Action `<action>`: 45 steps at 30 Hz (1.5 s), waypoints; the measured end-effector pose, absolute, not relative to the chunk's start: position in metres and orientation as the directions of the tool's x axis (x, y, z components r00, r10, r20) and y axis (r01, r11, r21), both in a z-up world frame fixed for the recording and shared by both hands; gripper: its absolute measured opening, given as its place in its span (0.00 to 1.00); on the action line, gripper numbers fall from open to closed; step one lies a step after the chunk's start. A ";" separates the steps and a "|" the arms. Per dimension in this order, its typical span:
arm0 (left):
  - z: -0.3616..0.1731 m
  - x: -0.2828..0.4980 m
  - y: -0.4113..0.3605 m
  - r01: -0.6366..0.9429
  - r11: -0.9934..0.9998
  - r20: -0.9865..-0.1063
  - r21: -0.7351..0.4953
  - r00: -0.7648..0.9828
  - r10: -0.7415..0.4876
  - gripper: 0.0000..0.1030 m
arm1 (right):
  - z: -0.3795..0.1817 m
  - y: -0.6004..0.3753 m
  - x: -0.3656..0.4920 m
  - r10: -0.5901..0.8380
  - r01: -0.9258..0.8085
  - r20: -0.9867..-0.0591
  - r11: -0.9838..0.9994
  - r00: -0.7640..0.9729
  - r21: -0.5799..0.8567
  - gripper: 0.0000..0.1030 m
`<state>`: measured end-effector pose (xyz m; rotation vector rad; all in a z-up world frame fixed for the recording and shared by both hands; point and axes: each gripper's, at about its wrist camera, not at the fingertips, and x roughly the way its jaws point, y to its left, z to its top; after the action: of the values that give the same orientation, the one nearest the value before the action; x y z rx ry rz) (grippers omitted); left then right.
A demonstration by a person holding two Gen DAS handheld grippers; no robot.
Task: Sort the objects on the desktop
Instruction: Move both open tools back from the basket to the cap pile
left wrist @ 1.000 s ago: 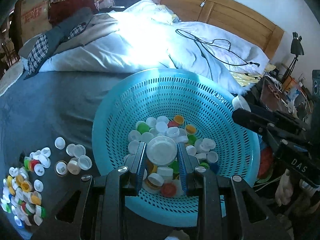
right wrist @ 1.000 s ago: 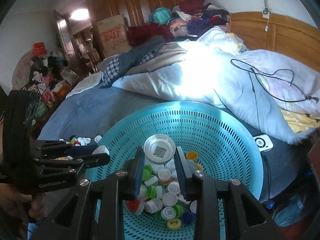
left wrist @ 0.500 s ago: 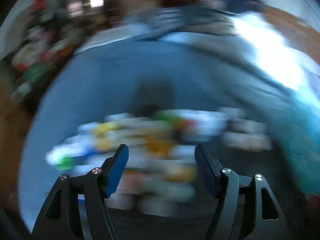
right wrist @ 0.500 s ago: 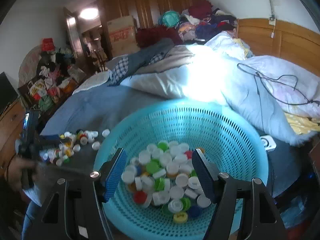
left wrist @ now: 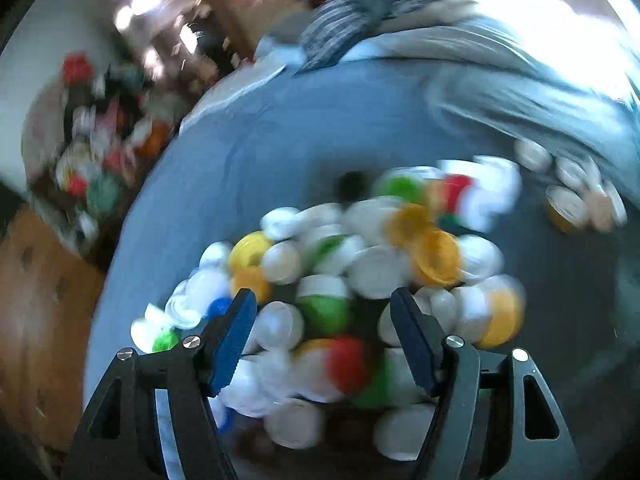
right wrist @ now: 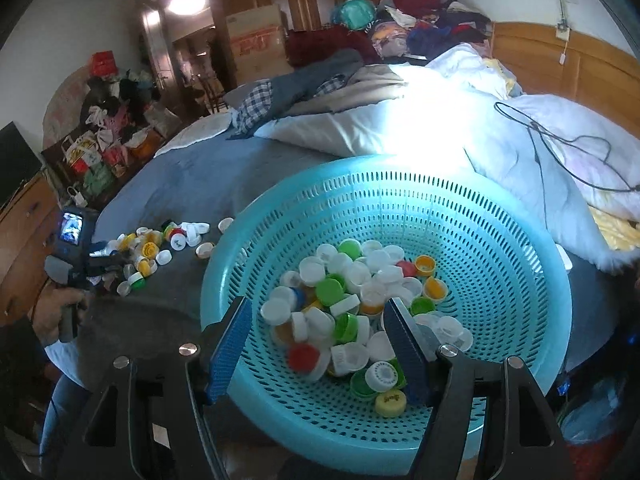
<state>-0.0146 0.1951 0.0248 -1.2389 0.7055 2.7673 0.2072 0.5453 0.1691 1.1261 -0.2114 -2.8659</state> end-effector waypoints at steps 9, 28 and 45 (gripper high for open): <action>0.079 0.028 0.188 -0.258 -0.943 -0.663 0.209 -0.747 0.058 0.63 | 0.194 0.522 0.202 -0.131 0.074 -0.629 -0.990 -0.766 0.116 0.73; 0.062 -0.099 0.197 -0.191 -0.961 -0.768 0.201 -0.640 -0.034 0.63 | 0.444 0.251 0.156 -0.919 0.783 -0.387 -0.289 -0.067 0.551 1.00; 0.028 -0.113 0.099 -0.054 -0.967 -0.767 -0.249 -0.599 0.231 0.72 | 0.460 0.205 0.184 -0.911 0.877 -0.382 -0.306 -0.157 0.370 1.00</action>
<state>-0.1126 0.0992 0.0279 -1.3174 -0.2999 2.6570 0.1839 0.2045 0.4596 0.6405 -0.0714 -1.7701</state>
